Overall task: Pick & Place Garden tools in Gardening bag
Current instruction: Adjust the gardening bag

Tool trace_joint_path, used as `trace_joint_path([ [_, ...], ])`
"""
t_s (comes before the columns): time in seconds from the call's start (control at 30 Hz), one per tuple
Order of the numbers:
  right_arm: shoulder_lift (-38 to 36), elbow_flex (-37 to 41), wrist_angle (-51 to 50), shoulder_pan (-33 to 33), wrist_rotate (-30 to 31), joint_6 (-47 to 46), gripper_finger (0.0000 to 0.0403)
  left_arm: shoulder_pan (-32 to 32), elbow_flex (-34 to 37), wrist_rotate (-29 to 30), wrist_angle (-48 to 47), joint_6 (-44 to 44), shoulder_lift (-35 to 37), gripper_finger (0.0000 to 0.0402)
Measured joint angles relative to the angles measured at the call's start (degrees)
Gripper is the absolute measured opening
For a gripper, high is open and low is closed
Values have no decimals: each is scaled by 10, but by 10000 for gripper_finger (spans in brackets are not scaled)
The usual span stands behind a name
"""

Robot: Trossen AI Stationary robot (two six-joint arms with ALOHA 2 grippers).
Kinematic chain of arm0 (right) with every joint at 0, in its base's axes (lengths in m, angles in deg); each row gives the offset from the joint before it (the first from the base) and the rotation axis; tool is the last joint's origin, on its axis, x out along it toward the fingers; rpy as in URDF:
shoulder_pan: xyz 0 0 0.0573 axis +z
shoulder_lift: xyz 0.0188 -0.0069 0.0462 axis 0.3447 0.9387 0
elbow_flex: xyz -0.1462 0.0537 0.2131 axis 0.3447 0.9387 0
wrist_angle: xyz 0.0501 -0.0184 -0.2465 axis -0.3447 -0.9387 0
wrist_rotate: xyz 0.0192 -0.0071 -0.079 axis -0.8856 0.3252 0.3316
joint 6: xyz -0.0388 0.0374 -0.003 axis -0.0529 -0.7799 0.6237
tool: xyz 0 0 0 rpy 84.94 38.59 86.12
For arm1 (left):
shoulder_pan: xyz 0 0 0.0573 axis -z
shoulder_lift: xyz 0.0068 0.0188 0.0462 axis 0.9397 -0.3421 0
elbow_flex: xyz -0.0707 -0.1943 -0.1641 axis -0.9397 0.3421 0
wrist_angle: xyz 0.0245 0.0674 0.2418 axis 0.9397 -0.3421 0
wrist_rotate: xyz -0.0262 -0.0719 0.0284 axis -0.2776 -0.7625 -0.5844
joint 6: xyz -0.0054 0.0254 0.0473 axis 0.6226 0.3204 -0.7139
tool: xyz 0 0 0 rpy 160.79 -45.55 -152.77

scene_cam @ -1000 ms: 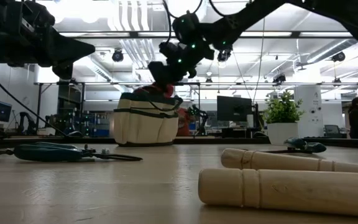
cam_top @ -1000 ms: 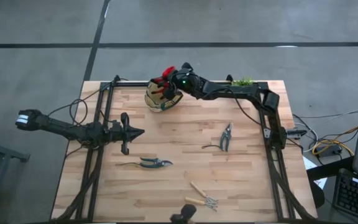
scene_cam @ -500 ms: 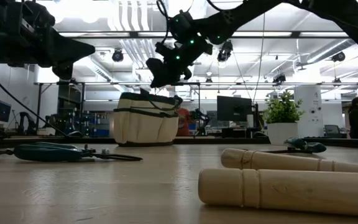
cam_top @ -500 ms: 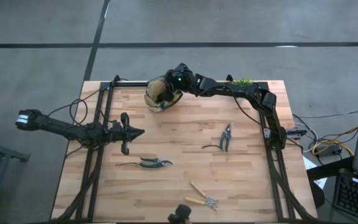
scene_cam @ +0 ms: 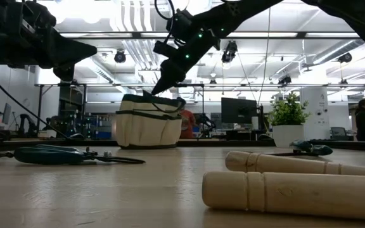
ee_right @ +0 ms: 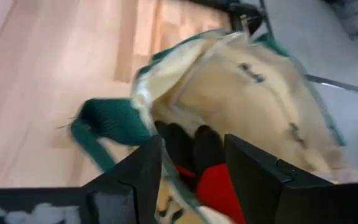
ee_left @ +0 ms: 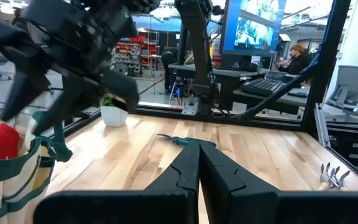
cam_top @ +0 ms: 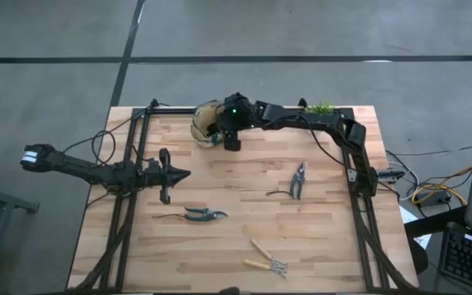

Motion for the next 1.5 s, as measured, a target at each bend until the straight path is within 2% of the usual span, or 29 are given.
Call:
trace_joint_path([
  [0.27,0,0,-41,0,-14,2,141,0,0,0,0,0,0,12],
  [0.8,13,2,-37,-2,-8,24,103,0,0,0,-2,0,0,12],
  [0.93,17,2,-40,-5,-8,27,77,0,0,0,-2,0,0,12],
  [1.1,17,2,-43,-5,-8,24,25,0,0,0,-3,0,0,12],
  [1.2,17,-3,-60,-5,-8,12,11,0,0,0,-4,0,0,12],
  [1.5,16,-36,-166,6,-8,-59,8,0,0,0,-5,0,0,12],
])
